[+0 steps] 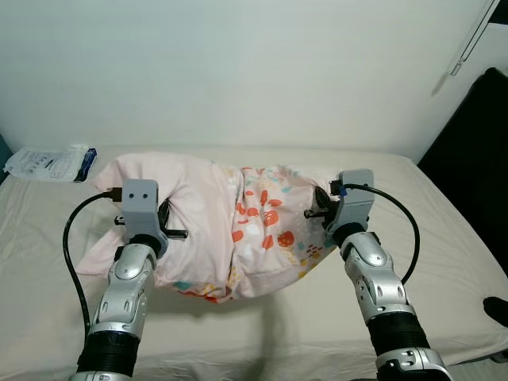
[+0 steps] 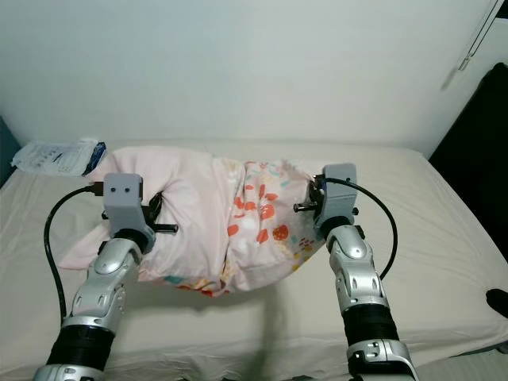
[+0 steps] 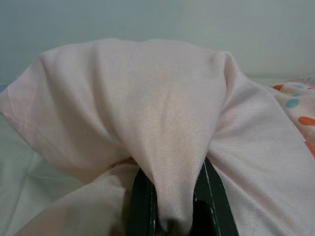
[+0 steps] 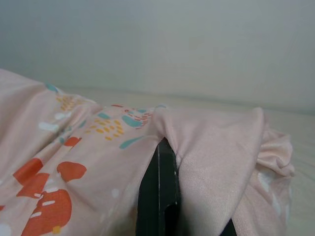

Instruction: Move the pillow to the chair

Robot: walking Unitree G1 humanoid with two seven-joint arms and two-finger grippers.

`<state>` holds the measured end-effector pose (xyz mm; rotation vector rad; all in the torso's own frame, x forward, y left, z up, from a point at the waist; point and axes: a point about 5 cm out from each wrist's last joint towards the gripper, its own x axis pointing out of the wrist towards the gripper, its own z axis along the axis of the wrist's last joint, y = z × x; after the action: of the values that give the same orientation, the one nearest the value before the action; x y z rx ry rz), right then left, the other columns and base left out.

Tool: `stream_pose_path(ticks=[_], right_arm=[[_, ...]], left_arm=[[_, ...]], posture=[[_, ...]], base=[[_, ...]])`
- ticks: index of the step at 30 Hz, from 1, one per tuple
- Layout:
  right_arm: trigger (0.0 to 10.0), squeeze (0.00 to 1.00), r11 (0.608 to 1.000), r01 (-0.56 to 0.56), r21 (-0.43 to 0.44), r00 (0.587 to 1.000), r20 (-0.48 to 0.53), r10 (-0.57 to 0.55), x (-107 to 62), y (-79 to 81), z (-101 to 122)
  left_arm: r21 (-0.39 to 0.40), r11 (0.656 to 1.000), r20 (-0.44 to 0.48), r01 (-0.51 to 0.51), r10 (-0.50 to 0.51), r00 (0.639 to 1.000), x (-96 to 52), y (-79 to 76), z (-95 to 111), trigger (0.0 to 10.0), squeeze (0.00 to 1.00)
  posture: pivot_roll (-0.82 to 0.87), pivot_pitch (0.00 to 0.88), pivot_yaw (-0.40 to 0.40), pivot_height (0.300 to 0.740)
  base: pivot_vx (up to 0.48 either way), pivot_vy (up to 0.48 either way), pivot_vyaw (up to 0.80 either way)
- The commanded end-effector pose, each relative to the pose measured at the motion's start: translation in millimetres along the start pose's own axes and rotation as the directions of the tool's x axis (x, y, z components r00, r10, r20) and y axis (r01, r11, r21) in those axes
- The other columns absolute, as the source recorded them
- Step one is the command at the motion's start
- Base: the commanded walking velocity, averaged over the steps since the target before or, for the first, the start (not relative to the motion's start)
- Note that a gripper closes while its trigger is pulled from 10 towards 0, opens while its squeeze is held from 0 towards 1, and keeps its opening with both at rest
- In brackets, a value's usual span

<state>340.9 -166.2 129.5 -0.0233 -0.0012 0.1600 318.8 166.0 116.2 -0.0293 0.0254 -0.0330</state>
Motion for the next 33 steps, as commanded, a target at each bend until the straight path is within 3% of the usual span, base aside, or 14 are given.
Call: stream_pose_path(ticks=[1, 14, 33], right_arm=[[10.0, 0.00, 1.000, -0.024, -0.012, 0.999, 0.042, 0.024, 4.3, 4.8, 9.1], [10.0, 0.00, 0.999, -0.029, -0.032, 0.999, 0.022, 0.030, 6.8, 9.8, 3.3], [10.0, 0.00, 0.998, 0.025, -0.057, 1.000, -0.016, -0.026, 3.9, 4.9, -5.8]], left_arm=[[-0.014, 0.999, 0.034, 0.039, -0.038, 0.999, 1.9, -10.9, 4.7, 10.0, 0.00], [0.008, 0.999, 0.016, 0.041, -0.041, 0.999, -1.6, -14.0, -0.7, 10.0, 0.00], [0.021, 0.998, -0.009, 0.067, -0.066, 0.998, -0.5, -26.3, -5.4, 10.0, 0.00]], posture=[[-0.06, 0.000, -0.093, 0.740], [-0.05, 0.000, -0.102, 0.740], [-0.07, 0.000, -0.086, 0.740]], base=[[0.000, 0.000, 0.00], [0.000, 0.000, 0.00], [0.000, 0.000, 0.00]])
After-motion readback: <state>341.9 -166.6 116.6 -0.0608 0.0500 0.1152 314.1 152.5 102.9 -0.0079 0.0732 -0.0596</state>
